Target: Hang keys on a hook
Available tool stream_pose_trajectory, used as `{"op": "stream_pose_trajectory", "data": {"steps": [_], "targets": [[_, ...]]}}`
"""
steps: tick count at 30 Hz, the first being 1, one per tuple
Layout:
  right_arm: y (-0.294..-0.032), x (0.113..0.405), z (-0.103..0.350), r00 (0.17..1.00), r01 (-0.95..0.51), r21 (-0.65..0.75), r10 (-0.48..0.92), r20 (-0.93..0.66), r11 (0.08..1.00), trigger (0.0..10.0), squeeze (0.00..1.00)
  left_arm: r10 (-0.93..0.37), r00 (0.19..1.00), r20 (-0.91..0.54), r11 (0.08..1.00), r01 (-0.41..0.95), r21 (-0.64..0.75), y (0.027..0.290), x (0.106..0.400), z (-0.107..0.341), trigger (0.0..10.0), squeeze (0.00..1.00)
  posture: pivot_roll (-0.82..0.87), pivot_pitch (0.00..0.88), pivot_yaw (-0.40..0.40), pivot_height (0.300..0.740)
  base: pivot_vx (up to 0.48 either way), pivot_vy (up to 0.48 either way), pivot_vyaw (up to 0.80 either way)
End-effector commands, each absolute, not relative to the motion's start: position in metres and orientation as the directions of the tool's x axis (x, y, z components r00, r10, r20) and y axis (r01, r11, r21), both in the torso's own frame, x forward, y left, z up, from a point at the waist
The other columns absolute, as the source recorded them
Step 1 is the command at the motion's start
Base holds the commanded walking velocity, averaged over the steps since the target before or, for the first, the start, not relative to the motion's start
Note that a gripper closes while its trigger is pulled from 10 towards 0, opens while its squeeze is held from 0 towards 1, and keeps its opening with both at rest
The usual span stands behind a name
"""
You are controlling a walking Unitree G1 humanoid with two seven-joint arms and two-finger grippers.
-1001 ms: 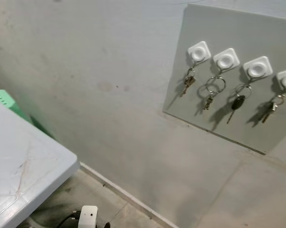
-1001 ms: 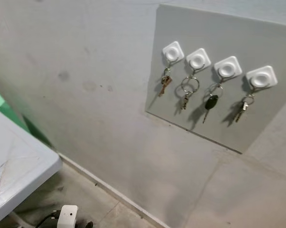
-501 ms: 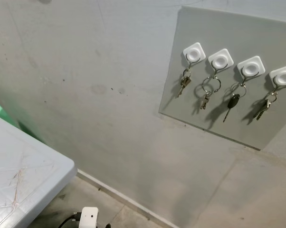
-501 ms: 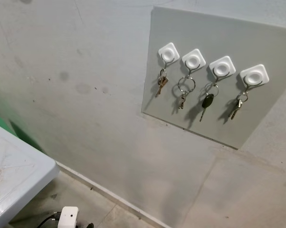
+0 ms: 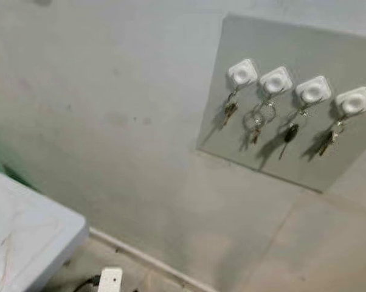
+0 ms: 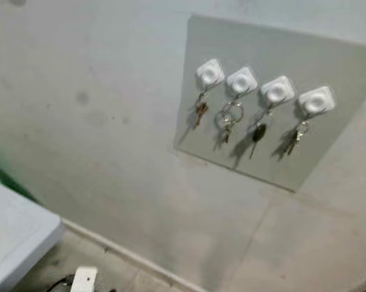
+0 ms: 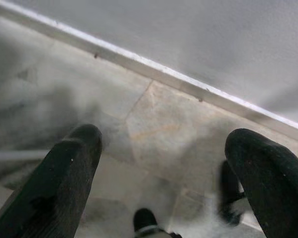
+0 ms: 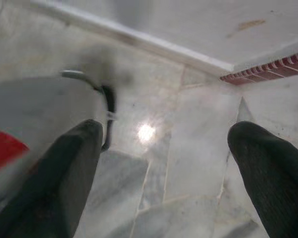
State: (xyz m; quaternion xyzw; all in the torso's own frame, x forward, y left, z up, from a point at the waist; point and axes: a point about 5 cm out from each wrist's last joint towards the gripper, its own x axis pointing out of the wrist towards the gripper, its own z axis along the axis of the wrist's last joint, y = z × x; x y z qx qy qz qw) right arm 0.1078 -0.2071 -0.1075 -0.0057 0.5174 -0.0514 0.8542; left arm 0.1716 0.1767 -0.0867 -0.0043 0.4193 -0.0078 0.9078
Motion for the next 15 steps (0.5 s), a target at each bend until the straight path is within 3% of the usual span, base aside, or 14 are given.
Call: {"op": "stream_pose_trajectory", "data": {"steps": [1, 15], "targets": [[-0.2133, 0.1035, -0.1077, 0.447, 0.098, -0.072, -0.108, -0.888, 0.993, 10.0, 0.0, -0.046, 0.646, -0.762, 0.999, 0.016, -0.047, 0.1636, 0.1733, -0.0872, 10.0, 0.0, -0.01, 0.0, -0.036, 0.74, 0.0, 0.0, -0.69], [-0.2139, 0.1041, -0.1074, 0.447, 0.102, -0.072, -0.111, -0.888, 0.992, 10.0, 0.0, -0.031, 0.638, -0.77, 0.999, -0.014, -0.052, 0.1655, 0.1711, -0.0884, 10.0, 0.0, -0.01, 0.0, -0.044, 0.74, 0.0, 0.0, -0.62]]}}
